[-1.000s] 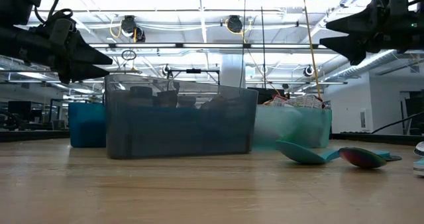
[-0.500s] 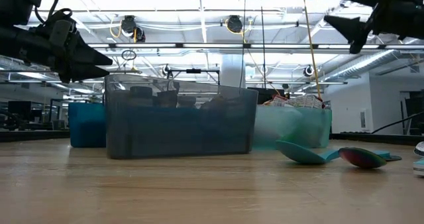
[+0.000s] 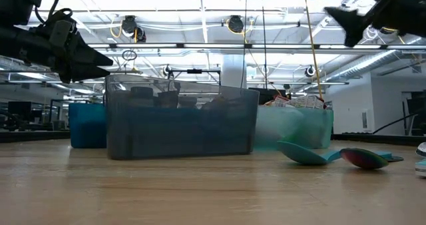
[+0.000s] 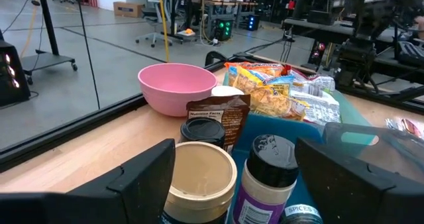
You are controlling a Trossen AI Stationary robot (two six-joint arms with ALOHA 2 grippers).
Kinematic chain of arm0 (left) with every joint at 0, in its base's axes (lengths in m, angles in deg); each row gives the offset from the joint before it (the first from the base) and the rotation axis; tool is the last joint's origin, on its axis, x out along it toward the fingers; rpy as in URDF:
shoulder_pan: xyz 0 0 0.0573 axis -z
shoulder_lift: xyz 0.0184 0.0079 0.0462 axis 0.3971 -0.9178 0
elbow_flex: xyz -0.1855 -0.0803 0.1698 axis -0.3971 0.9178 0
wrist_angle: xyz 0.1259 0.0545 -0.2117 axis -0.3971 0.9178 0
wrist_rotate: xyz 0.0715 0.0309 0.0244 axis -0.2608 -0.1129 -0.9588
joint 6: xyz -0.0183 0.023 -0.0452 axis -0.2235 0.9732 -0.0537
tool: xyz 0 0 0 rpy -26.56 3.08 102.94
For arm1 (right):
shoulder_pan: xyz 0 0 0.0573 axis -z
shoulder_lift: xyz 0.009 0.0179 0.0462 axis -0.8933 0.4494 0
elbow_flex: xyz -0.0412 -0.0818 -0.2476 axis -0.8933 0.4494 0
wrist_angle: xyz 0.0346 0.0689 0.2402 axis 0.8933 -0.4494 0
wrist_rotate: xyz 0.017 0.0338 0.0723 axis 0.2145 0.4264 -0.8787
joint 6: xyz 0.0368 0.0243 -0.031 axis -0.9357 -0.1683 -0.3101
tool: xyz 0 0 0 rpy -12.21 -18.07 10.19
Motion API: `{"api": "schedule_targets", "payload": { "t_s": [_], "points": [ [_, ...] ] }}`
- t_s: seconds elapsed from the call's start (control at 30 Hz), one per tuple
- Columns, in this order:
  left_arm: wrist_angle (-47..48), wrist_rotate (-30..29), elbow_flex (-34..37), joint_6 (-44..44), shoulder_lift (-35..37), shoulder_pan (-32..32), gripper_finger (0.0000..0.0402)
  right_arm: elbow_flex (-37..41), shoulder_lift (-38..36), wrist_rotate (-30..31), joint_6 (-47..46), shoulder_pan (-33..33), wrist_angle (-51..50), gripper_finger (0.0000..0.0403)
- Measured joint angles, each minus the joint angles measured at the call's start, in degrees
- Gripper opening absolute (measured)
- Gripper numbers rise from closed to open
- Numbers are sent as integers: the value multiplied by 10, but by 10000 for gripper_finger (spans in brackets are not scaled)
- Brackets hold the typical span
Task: Pick & Place Food Item
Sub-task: Put the light blue spoon into the black bin
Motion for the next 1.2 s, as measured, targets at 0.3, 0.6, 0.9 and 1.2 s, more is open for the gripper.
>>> {"api": "schedule_targets", "payload": {
  "t_s": [0.3, 0.6, 0.9, 1.2],
  "points": [
    [0, 0, 0, 0, 0, 0, 322, -141, 424, 34, 73, -155, -112, 267],
    [0, 0, 0, 0, 0, 0, 311, -255, 660, 34, 149, -243, -177, 267],
    [0, 0, 0, -1, 0, 0, 326, -267, 753, 60, 136, -282, -162, 239],
    [0, 0, 0, -1, 0, 0, 318, -267, 824, 95, 111, -292, -133, 183]
  ]
}}
